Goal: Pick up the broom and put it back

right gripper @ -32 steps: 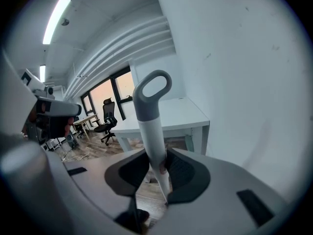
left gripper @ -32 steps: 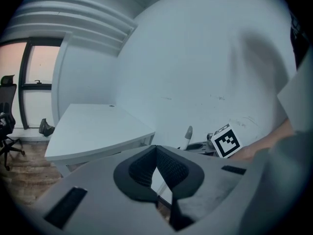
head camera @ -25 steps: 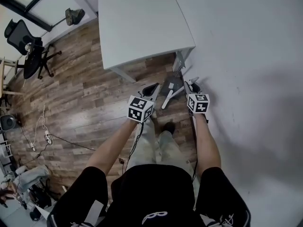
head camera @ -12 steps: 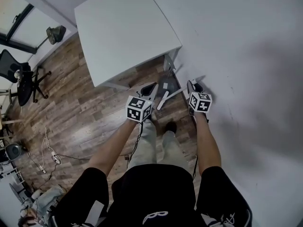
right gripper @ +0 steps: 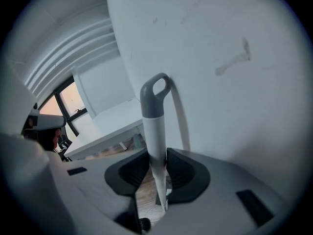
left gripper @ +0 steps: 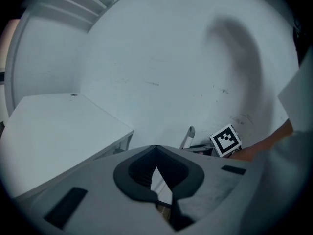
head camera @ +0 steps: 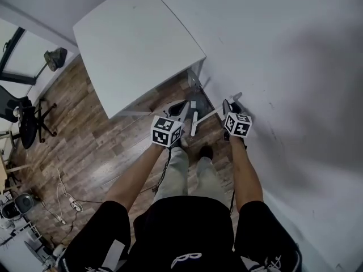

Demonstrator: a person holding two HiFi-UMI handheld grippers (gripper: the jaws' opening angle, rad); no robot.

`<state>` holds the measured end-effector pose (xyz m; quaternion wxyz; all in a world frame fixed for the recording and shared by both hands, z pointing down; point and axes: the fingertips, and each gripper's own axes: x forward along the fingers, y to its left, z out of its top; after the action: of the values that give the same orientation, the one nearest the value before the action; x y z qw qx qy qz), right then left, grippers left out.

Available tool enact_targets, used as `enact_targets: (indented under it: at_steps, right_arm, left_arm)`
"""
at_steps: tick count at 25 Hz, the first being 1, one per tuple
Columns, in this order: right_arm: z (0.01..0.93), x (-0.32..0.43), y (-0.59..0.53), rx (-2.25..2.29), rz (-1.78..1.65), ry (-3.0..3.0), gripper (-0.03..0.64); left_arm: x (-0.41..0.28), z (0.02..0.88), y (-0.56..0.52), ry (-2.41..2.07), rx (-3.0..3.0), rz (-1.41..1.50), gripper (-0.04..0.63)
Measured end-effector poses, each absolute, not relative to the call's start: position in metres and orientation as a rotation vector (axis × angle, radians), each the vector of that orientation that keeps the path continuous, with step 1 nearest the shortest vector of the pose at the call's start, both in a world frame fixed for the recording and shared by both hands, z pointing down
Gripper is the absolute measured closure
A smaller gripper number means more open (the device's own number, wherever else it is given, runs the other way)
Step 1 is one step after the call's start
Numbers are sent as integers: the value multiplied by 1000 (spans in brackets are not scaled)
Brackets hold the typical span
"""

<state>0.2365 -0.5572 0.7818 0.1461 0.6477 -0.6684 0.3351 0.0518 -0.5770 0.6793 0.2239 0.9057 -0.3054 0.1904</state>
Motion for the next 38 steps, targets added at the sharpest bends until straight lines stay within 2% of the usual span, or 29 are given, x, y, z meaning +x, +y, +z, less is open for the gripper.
enact_targets:
  at_steps: [16, 26, 35, 38]
  right_arm:
    - [768, 236, -515, 2019, 1055, -1727, 497]
    - [701, 206, -493, 2035, 809, -1769, 500]
    - [635, 182, -472, 1920, 590, -1970, 592]
    - [620, 169, -456, 1833, 544, -2065, 592]
  left_arm:
    - [37, 666, -569, -704, 2564, 538, 578]
    - [4, 640, -557, -720, 2587, 478, 578]
    - [-14, 609, -516, -856, 2579, 392, 578]
    - [-23, 602, -495, -932, 2560, 386, 578]
